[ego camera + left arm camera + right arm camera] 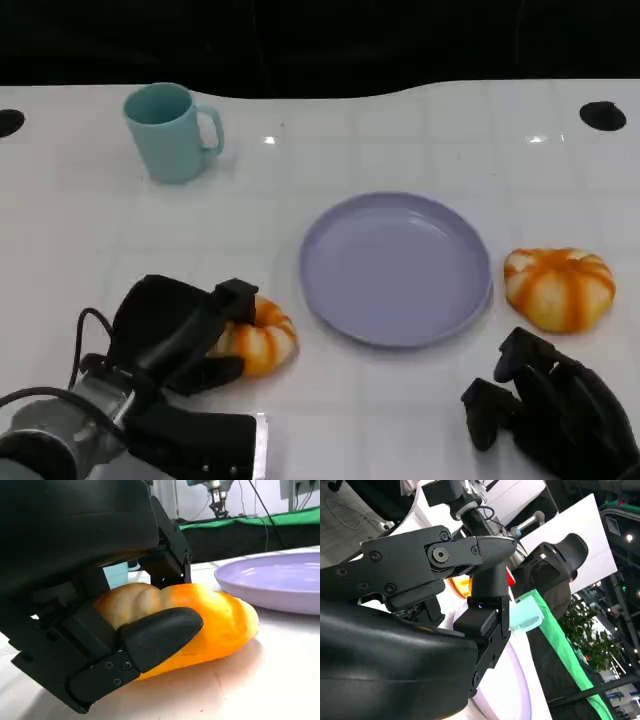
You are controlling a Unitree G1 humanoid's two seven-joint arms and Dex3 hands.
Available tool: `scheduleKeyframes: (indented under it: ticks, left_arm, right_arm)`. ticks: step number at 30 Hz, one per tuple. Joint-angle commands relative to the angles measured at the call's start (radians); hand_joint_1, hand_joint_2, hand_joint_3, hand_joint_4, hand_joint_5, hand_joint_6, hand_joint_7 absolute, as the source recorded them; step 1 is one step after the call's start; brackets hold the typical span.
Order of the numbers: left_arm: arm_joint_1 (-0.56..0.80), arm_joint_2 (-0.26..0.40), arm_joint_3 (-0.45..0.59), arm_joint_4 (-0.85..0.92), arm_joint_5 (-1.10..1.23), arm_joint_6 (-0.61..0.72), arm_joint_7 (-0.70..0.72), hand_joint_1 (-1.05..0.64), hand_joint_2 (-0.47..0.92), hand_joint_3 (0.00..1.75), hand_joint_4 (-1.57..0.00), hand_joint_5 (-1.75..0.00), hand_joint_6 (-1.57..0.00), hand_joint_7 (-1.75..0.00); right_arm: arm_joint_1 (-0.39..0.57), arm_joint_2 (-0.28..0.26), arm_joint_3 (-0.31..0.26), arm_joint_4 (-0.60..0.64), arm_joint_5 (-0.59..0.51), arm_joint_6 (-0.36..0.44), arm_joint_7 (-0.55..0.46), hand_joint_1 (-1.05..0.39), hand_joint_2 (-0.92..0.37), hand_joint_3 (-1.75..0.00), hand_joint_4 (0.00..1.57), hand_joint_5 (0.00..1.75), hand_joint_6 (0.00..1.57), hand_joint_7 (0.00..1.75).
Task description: Grasp the bread from the table and place it into the plate.
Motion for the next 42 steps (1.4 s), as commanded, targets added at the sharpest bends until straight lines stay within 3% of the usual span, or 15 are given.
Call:
scheduleKeyframes:
  ticks: [1, 7, 10, 19, 25, 30, 37, 42]
  left_arm:
    - [0.022, 0.001, -0.018, 0.035, 0.018, -0.013, 0.073, -1.05, 0.52, 1.74, -1.57, -1.75, -1.57, -1.75]
    - [0.030, -0.016, 0.021, 0.047, -0.031, -0.063, 0.161, -1.05, 0.63, 1.75, -1.57, -1.75, -1.57, -1.75]
    - [0.049, -0.029, 0.103, 0.026, -0.129, -0.157, 0.143, -1.05, 0.66, 1.75, -1.57, -1.75, -1.57, -1.75]
    - [0.098, -0.063, 0.322, -0.074, -0.416, -0.353, -0.111, -1.05, 0.64, 1.74, -1.57, -1.75, -1.52, -1.75]
    - [0.107, -0.087, 0.416, -0.142, -0.508, -0.346, -0.242, -1.05, 0.60, 1.75, -1.57, -1.75, -1.46, -1.75]
    - [0.059, -0.086, 0.402, -0.182, -0.415, -0.302, -0.226, -1.05, 0.63, 1.72, -1.57, -1.75, -1.46, -1.75]
    - [-0.047, -0.117, 0.339, -0.149, -0.268, -0.267, -0.147, -1.05, 0.77, 1.46, -1.57, -1.75, -1.38, -1.75]
    - [-0.140, -0.163, 0.277, -0.084, -0.189, -0.222, -0.091, -1.05, 0.78, 1.36, -1.57, -1.75, -1.35, -1.75]
  right_arm:
    - [0.000, -0.018, -0.008, -0.005, 0.013, 0.003, -0.001, -0.57, -0.92, -0.19, 0.77, 1.69, 0.70, 1.38]
    - [-0.001, -0.015, -0.006, -0.004, 0.007, -0.008, -0.006, -0.57, -0.92, -0.20, 0.77, 1.71, 0.70, 1.38]
    - [-0.003, -0.015, -0.005, -0.001, 0.005, -0.011, -0.007, -0.57, -0.92, -0.20, 0.77, 1.72, 0.70, 1.39]
    - [-0.006, -0.015, -0.004, 0.003, 0.002, -0.013, -0.012, -0.57, -0.92, -0.21, 0.78, 1.70, 0.70, 1.40]
    - [-0.007, -0.014, -0.002, 0.005, 0.000, -0.015, -0.014, -0.57, -0.92, -0.22, 0.77, 1.70, 0.69, 1.42]
    - [-0.012, -0.014, -0.004, 0.014, 0.002, -0.014, -0.011, -0.58, -0.92, -0.20, 0.78, 1.70, 0.69, 1.42]
    - [-0.017, -0.020, -0.008, 0.033, 0.007, -0.018, 0.005, -0.57, -0.92, -0.20, 0.77, 1.70, 0.69, 1.40]
    - [-0.016, -0.023, -0.008, 0.035, 0.004, -0.015, 0.001, -0.57, -0.92, -0.20, 0.77, 1.71, 0.69, 1.39]
